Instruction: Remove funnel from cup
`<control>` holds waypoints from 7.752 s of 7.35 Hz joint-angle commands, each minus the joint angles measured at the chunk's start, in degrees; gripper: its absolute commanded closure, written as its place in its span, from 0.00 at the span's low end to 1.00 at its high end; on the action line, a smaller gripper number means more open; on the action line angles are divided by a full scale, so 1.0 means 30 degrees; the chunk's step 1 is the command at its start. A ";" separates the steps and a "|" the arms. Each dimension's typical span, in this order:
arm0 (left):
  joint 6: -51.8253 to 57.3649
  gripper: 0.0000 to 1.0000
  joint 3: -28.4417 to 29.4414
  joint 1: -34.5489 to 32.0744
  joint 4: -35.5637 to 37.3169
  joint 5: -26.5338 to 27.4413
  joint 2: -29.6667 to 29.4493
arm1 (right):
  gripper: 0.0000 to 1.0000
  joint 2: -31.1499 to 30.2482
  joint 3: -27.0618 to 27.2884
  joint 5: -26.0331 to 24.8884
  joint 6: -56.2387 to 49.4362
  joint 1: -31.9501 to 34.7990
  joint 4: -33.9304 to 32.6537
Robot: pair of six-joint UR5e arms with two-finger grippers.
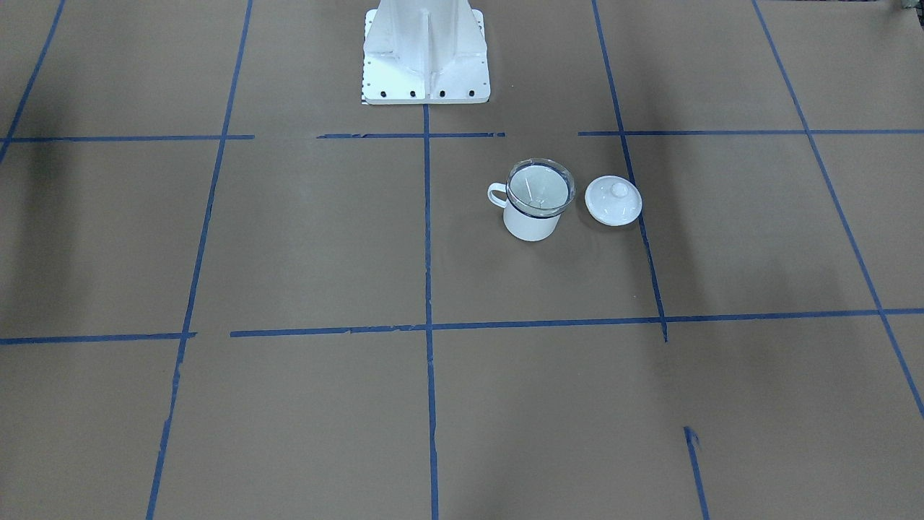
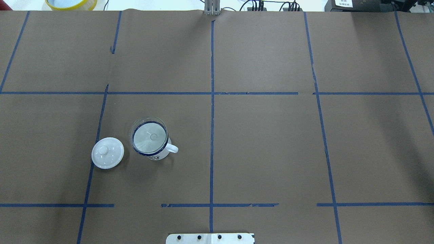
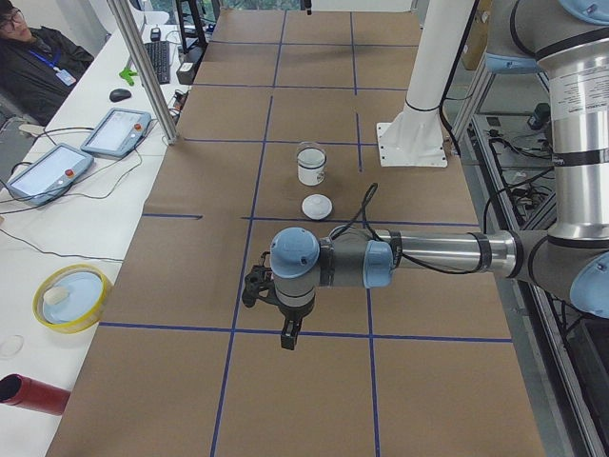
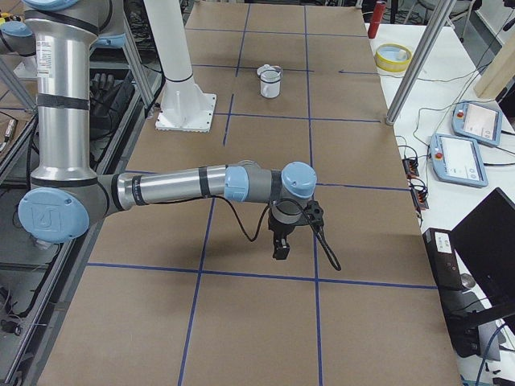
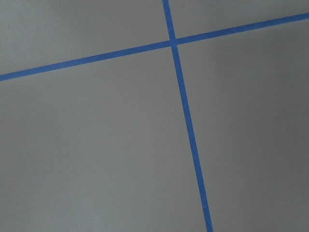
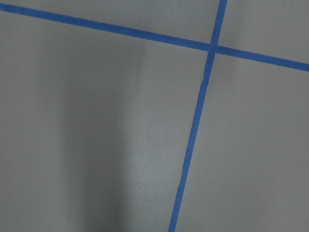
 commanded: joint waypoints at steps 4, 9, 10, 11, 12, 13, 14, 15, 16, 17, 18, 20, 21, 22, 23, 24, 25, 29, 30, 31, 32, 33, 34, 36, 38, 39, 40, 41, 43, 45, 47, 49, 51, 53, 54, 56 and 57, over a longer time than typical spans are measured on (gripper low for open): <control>0.0147 0.00 -0.0194 0.0058 -0.0031 -0.0002 -0.0014 | 0.00 -0.0006 0.0007 0.0000 0.0000 -0.0001 0.0004; -0.0087 0.00 -0.1045 0.0352 -0.2359 -0.0559 -0.4318 | 0.00 -0.0006 0.0007 0.0000 0.0000 -0.0001 0.0004; -0.0058 0.00 -0.0494 0.0323 -0.3621 -0.0762 -0.4234 | 0.00 -0.0006 -0.0022 0.0000 0.0000 -0.0001 0.0004; 0.0058 0.00 -0.0315 0.0322 -0.3721 -0.1721 -0.4088 | 0.00 0.0023 0.0007 0.0000 0.0000 -0.0001 0.0004; -0.0637 0.00 -0.1154 0.0525 -0.3925 -0.1933 -0.4290 | 0.00 -0.0005 -0.0022 0.0000 0.0000 -0.0001 0.0004; -0.3602 0.00 -0.1771 0.2181 -0.4942 -0.1819 -0.4408 | 0.00 -0.0006 0.0007 0.0000 0.0000 -0.0001 0.0004; -0.7953 0.00 -0.2416 0.4228 -0.5126 -0.1673 -0.4554 | 0.00 -0.0006 -0.0022 0.0000 0.0000 -0.0001 0.0004; -1.2753 0.00 -0.3292 0.6220 -0.5302 -0.0889 -0.5629 | 0.00 -0.0006 0.0007 0.0000 0.0000 -0.0001 0.0004; -1.7500 0.00 -0.4026 0.9228 -0.5246 0.1555 -0.6771 | 0.00 -0.0006 0.0007 0.0000 0.0000 -0.0001 0.0004; -2.2014 0.00 -0.4004 1.2042 -0.5072 0.3291 -0.8638 | 0.00 -0.0006 0.0007 0.0000 0.0000 -0.0001 0.0004; -2.5366 0.00 -0.4062 1.4071 -0.4954 0.4237 -0.9875 | 0.00 -0.0006 0.0007 0.0000 0.0000 -0.0001 0.0004; -2.9077 0.00 -0.3889 1.8291 -0.2362 0.8122 -1.2598 | 0.00 -0.0006 -0.0022 0.0000 0.0000 -0.0001 0.0004; -3.0425 0.00 -0.3771 2.0167 -0.1707 0.9970 -1.2989 | 0.00 0.0023 0.0007 0.0000 0.0000 -0.0001 0.0004; -3.1048 0.00 -0.3335 2.1027 -0.1701 1.0829 -1.3225 | 0.00 -0.0005 0.0007 0.0000 0.0000 -0.0001 0.0004; -3.1054 0.00 -0.2460 2.1209 -0.1701 1.1157 -1.3692 | 0.00 -0.0006 0.0007 0.0000 0.0000 -0.0001 0.0004; -3.1054 0.09 -0.2220 2.1211 -0.1730 1.1247 -1.3725 | 0.00 -0.0006 -0.0022 0.0000 0.0000 -0.0001 0.0004; -3.1054 0.33 -0.2159 2.1240 -0.1730 1.1248 -1.3697 | 0.00 -0.0006 0.0007 0.0000 0.0000 -0.0001 0.0004; -3.1025 1.00 -0.2245 2.1241 -0.1701 1.1219 -1.3609 | 0.00 -0.0006 -0.0022 0.0000 0.0000 -0.0001 0.0004; -3.0996 1.00 -0.2391 2.1240 -0.1643 1.1190 -1.3608 | 0.00 -0.0006 0.0007 0.0000 0.0000 -0.0001 -0.0025; -3.0995 1.00 -0.2538 2.1240 -0.1555 1.1190 -1.3608 | 0.00 -0.0006 0.0007 0.0000 0.0000 -0.0001 0.0004; -3.0908 1.00 -0.3380 2.1182 -0.0684 1.1160 -1.3696 | 0.00 -0.0006 0.0007 0.0000 0.0000 -0.0001 0.0004; -3.0791 1.00 -0.5564 2.1037 0.1442 1.1073 -1.3783 | 0.00 -0.0006 0.0007 0.0000 0.0000 -0.0001 -0.0025; -3.0819 1.00 -0.7529 2.0687 0.3610 1.1014 -1.4161 | 0.00 -0.0006 -0.0022 0.0000 0.0000 -0.0001 0.0004; -3.3695 1.00 -0.7844 1.9457 0.4104 1.1188 -1.5072 | 0.00 -0.0006 0.0007 0.0000 0.0000 -0.0001 0.0004; -3.9085 1.00 -0.4583 1.9278 -0.0734 1.5300 -1.4986 | 0.00 -0.0006 0.0007 0.0000 0.0000 -0.0001 -0.0025; -4.0590 1.00 -0.2444 1.9191 -0.3141 1.7031 -1.4898 | 0.00 -0.0006 -0.0022 0.0000 0.0000 -0.0001 0.0004; -4.1620 1.00 -0.0624 1.8987 -0.5224 1.8847 -1.4898 | 0.00 -0.0006 -0.0022 0.0000 0.0000 -0.0001 0.0004; -4.2761 1.00 0.1714 1.8695 -0.7943 1.9329 -1.4927 | 0.00 -0.0006 0.0007 0.0000 0.0000 -0.0001 0.0004; -4.4177 1.00 0.7130 1.8254 -1.2695 2.1602 -1.6206 | 0.00 -0.0006 0.0007 0.0000 0.0000 -0.0001 0.0004; -4.4208 1.00 1.0397 1.8077 -1.4638 2.1912 -1.7559 | 0.00 -0.0006 0.0007 0.0000 0.0000 -0.0001 0.0004; -4.4179 1.00 1.1493 1.8047 -1.5235 2.1912 -1.7973 | 0.00 -0.0006 0.0007 0.0000 0.0000 -0.0001 0.0004; -4.4121 0.69 1.1669 1.8076 -1.5207 2.1912 -1.7945 | 0.00 -0.0006 0.0007 0.0000 0.0001 -0.0001 0.0004; -4.3916 0.30 1.1670 1.8047 -1.5206 2.1912 -1.7944 | 0.00 -0.0006 0.0007 0.0000 0.0000 -0.0001 0.0004; -4.2229 0.00 1.1205 1.7960 -1.5061 2.1796 -1.7770 | 0.00 -0.0006 0.0007 0.0000 0.0000 -0.0001 0.0004; -4.0360 0.00 0.9316 1.7930 -1.4915 2.1679 -1.6783 | 0.00 -0.0006 0.0007 0.0000 0.0000 -0.0001 0.0004; -3.6553 0.00 0.4493 1.7755 -1.3026 1.7746 -1.4416 | 0.00 -0.0006 0.0007 0.0000 0.0000 -0.0001 0.0004; -3.2095 0.00 0.0344 1.7522 -1.1559 1.6447 -1.2195 | 0.00 -0.0006 0.0007 0.0000 0.0000 -0.0001 0.0004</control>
